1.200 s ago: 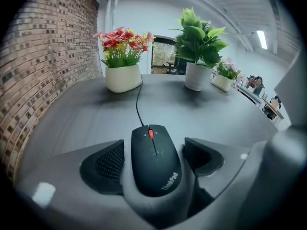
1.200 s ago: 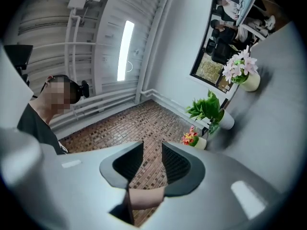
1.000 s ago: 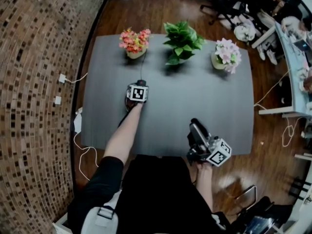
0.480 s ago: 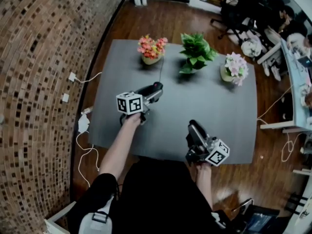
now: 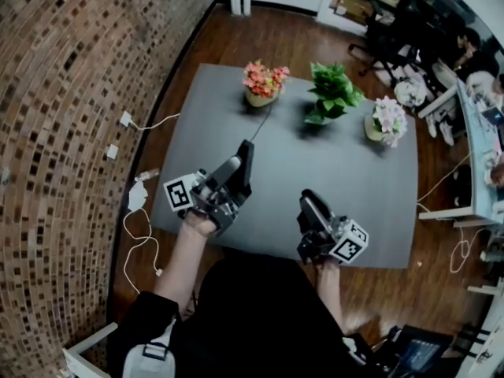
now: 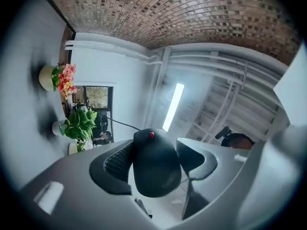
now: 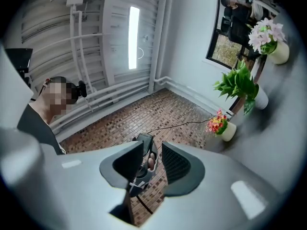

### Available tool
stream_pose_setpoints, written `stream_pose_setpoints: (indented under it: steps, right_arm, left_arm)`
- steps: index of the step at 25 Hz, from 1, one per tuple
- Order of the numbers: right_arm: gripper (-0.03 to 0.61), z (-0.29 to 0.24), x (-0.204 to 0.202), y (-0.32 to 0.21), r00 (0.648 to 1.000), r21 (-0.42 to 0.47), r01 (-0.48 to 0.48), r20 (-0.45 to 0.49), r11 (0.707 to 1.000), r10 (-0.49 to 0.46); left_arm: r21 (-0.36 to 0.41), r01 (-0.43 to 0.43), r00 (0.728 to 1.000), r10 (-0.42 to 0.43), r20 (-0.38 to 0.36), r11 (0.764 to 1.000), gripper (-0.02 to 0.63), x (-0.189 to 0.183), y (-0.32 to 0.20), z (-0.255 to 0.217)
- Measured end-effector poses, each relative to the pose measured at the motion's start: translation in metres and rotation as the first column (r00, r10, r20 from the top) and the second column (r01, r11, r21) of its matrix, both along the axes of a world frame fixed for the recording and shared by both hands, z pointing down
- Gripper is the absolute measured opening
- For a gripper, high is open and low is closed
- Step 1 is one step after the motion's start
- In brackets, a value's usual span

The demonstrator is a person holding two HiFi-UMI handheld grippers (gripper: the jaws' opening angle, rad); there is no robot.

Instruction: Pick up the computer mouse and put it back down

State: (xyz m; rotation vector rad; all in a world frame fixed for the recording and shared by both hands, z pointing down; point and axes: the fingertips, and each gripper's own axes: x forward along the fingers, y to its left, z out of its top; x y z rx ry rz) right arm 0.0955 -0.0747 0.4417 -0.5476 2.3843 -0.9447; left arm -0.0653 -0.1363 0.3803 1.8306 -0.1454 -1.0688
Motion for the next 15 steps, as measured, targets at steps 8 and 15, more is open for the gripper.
stream_pose_setpoints:
  steps: [8,15]
  right_arm:
    - [0.095,0.008,-0.018,0.007,1.0,-0.021,0.01,-0.009,1.0,-0.01]
    - [0.095,0.007,-0.026,0.011,1.0,-0.02,0.015,-0.015,1.0,-0.015]
  left_arm:
    - [0.157,0.091,0.996,-0.089,-0.02,0.983,0.288,-0.052,0.046,-0.08]
    - [0.24,0.093,0.984,-0.126,0.127,0.966,0.287,-0.044,0.049,-0.076]
